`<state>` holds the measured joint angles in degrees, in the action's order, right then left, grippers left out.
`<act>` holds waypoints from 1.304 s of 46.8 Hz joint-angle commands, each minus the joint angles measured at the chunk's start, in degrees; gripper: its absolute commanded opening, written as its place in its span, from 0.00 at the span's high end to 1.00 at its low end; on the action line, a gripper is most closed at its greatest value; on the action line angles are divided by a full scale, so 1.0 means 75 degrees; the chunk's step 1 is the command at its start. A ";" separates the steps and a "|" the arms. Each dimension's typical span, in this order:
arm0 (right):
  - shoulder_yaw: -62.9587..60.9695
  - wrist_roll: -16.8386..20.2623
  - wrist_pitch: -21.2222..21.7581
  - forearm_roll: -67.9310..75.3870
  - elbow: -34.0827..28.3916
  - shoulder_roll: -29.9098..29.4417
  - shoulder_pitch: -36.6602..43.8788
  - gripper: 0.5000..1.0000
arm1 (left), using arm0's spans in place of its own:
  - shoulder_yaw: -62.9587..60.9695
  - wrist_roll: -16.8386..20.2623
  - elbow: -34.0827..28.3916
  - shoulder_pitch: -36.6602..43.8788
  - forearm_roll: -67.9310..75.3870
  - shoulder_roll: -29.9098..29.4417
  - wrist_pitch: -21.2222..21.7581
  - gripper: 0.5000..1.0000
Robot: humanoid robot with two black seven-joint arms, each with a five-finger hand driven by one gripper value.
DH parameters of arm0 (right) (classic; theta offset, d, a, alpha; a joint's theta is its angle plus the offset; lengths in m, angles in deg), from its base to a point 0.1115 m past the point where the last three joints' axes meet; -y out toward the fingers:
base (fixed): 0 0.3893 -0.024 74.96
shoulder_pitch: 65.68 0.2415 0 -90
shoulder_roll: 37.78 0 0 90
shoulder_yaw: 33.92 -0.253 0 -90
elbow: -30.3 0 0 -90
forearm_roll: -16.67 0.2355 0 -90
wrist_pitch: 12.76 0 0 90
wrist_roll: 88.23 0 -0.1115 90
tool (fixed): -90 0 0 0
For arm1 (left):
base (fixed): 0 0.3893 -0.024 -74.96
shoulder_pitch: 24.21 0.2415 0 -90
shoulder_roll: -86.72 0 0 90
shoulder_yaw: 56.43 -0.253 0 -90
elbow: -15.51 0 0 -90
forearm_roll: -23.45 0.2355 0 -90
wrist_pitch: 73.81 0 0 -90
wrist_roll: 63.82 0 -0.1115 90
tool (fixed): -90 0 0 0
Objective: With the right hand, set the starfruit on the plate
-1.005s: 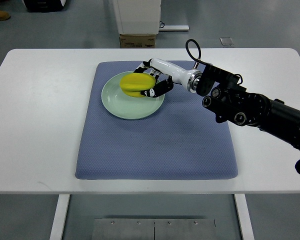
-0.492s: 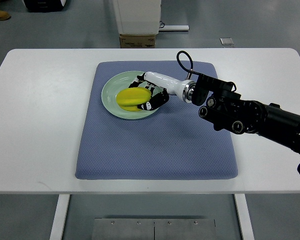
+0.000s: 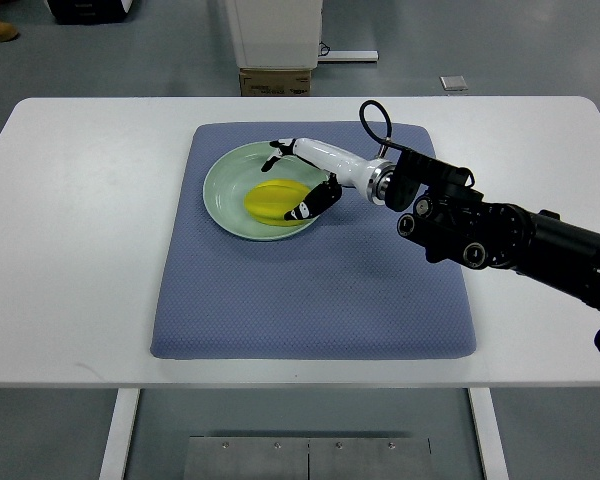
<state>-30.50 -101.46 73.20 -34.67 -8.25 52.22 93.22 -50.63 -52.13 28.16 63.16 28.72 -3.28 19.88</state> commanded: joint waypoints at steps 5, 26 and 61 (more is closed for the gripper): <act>-0.0104 -0.0006 -0.0001 0.0060 0.0007 0.0000 -0.0058 0.00 | 0.0000 0.0000 0.0000 0.0000 0.0000 0.0000 0.0000 0.00; -0.0947 -0.0053 0.0011 0.1079 -0.0403 0.0597 -0.0268 0.00 | 0.0000 0.0000 0.0000 0.0000 0.0000 0.0000 0.0000 0.00; -0.6302 0.0779 -0.0423 0.1548 -0.0028 0.0727 -0.2518 0.00 | 0.0000 0.0000 0.0000 0.0000 0.0000 0.0000 0.0000 0.00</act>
<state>-73.97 -96.68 70.18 -23.04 -8.31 58.22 75.71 -50.63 -52.13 28.16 63.17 28.72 -3.28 19.88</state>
